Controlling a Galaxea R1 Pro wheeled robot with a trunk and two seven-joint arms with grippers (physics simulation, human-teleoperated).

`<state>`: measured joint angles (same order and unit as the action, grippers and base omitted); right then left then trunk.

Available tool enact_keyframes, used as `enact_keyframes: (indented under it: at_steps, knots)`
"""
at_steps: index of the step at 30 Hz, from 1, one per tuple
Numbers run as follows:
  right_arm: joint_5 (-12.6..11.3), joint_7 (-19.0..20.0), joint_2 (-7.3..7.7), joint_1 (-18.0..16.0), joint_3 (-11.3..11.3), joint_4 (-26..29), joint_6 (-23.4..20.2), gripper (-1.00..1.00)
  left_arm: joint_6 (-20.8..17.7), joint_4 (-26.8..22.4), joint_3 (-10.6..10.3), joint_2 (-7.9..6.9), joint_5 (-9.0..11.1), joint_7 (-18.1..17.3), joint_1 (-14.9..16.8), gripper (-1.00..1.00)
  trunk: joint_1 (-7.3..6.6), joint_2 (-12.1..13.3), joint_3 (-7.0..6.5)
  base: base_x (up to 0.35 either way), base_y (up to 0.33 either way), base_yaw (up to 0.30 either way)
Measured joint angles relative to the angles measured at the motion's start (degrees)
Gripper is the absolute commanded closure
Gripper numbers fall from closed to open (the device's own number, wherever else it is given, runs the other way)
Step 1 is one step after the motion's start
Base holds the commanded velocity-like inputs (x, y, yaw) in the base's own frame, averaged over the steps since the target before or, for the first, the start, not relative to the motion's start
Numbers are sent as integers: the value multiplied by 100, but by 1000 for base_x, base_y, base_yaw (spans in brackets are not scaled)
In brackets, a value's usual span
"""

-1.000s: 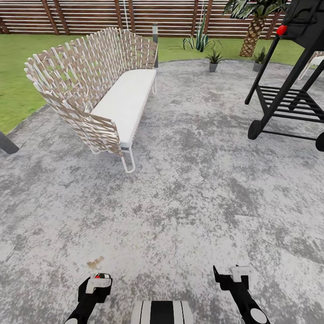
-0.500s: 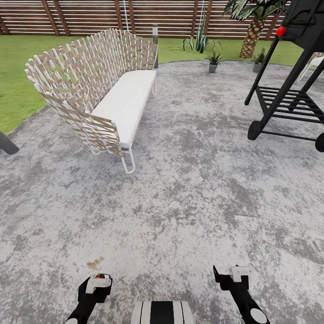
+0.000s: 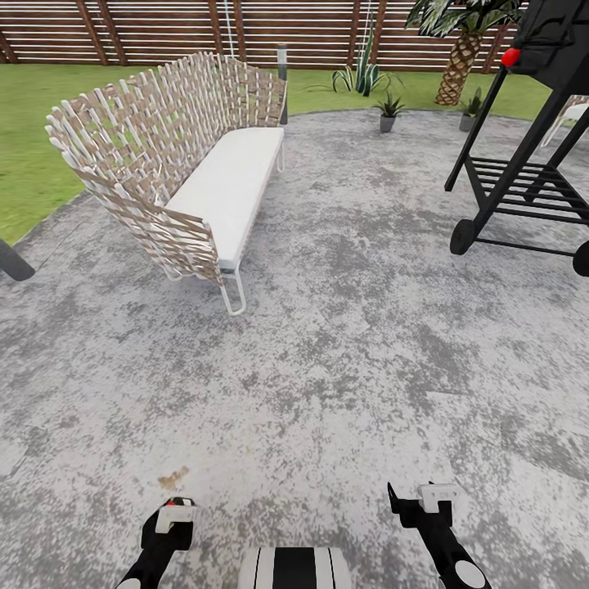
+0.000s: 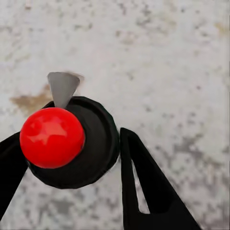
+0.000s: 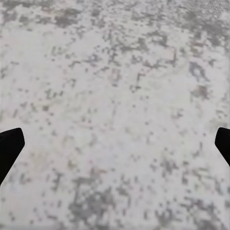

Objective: Pick up the pesticide atomizer in the garden and spray insectifuge to fully cover both potted plants in the garden.

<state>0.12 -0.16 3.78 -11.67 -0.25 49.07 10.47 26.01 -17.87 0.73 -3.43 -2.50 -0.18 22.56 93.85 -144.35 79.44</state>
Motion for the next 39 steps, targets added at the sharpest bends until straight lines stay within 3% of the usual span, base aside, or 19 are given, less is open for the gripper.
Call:
enact_keyframes:
  at_steps: [17, 39]
  knots:
    - [4, 0, 0, 0, 0, 0, 0, -100, 0, -40, -3, 0, -1, 0, -18, 100, 0, 0, 0, 0, 0, 0]
    - [10, 0, -4, 0, 9, -8, 8, -100, -5, -45, 0, -7, -10, -4, -18, 100, -57, 29, -487, 0, 0, 0]
